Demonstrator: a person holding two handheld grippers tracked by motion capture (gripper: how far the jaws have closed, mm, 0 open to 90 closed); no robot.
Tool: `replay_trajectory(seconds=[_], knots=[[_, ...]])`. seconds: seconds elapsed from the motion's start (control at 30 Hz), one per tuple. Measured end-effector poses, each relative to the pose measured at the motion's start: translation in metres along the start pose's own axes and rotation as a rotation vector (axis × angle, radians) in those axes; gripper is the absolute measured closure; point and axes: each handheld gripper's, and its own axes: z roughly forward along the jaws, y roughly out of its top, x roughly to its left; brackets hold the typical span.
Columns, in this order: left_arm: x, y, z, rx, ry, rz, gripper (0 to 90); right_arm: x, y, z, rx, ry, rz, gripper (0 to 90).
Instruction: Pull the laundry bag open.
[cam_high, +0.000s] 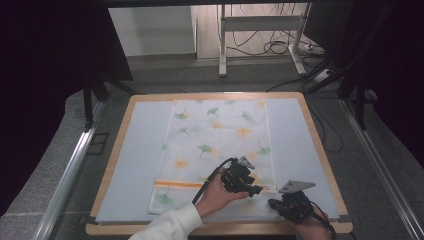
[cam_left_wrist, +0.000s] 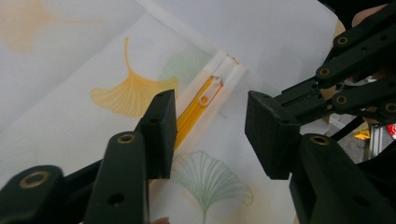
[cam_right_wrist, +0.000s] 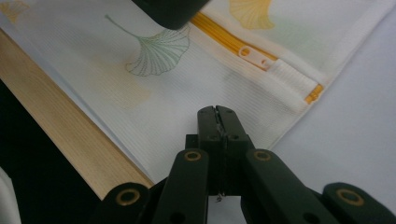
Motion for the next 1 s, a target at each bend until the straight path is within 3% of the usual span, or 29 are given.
replay_trajectory(seconds=[0.2, 0.5, 0.83, 1.0], knots=[[-0.002, 0.006, 0.011, 0.026, -0.012, -0.016, 57.8, -0.007, 0.000, -0.003, -0.013, -0.016, 0.022, 89.2], [-0.001, 0.009, 0.022, 0.059, -0.023, -0.047, 60.3, -0.010, -0.001, -0.002, -0.011, -0.029, 0.012, 89.1], [-0.003, 0.010, 0.034, 0.080, -0.033, -0.047, 63.4, -0.010, -0.001, -0.002, -0.010, -0.027, 0.015, 89.2], [-0.005, 0.012, 0.036, 0.081, -0.016, -0.031, 64.8, -0.011, -0.001, -0.002, -0.011, -0.027, 0.013, 89.2]])
